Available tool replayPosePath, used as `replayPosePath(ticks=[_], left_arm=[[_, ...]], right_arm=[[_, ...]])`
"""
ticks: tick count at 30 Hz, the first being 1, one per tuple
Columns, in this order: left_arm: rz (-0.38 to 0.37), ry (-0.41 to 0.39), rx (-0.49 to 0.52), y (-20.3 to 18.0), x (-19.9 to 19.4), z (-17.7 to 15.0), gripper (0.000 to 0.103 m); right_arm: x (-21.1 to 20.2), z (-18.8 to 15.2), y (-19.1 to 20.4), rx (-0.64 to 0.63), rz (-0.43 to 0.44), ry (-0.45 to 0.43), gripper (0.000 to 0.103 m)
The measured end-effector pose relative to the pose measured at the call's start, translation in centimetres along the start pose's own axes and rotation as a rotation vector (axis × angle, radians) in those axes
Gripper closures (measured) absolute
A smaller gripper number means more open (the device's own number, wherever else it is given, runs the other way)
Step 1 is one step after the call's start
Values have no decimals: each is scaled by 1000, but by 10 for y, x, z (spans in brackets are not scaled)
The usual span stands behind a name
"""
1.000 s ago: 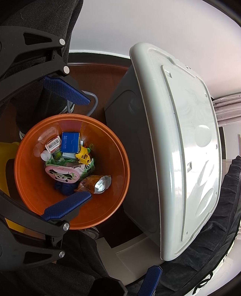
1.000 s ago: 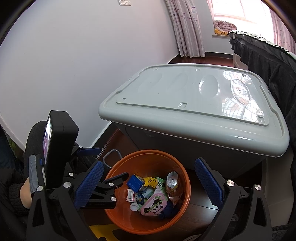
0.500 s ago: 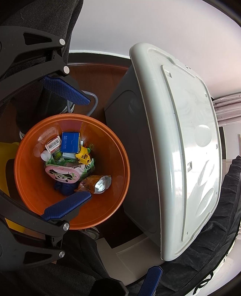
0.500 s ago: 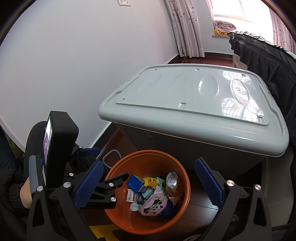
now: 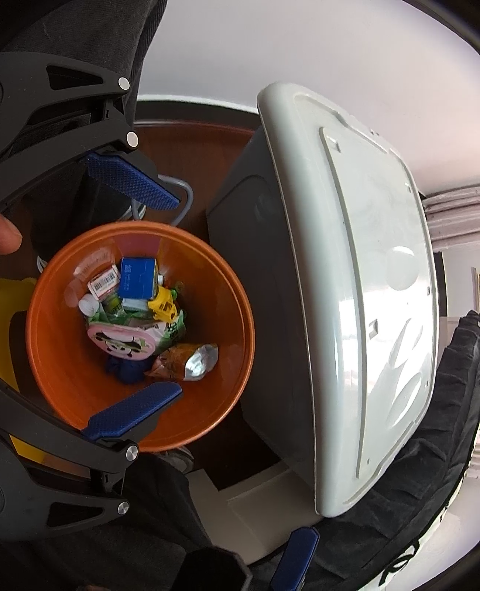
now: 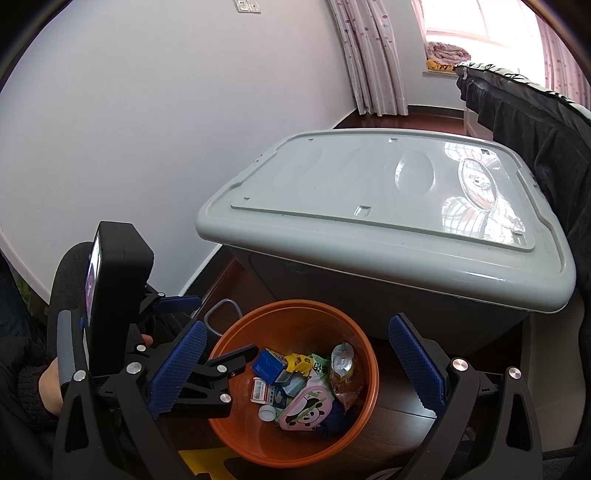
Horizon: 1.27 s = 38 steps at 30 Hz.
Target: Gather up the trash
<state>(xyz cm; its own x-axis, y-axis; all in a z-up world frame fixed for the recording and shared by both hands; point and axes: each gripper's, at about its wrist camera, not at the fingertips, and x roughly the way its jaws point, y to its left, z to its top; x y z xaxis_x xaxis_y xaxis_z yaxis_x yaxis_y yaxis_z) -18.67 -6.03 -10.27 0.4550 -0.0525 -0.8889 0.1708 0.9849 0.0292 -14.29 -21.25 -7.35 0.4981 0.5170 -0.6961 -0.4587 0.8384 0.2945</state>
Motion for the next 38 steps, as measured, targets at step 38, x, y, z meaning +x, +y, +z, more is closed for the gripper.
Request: replayPosePath(ticks=[38], left_arm=[[31,3,-34,-1,3,0,9]], right_arm=[[-4,-1,-3,8,-15,-21,5]])
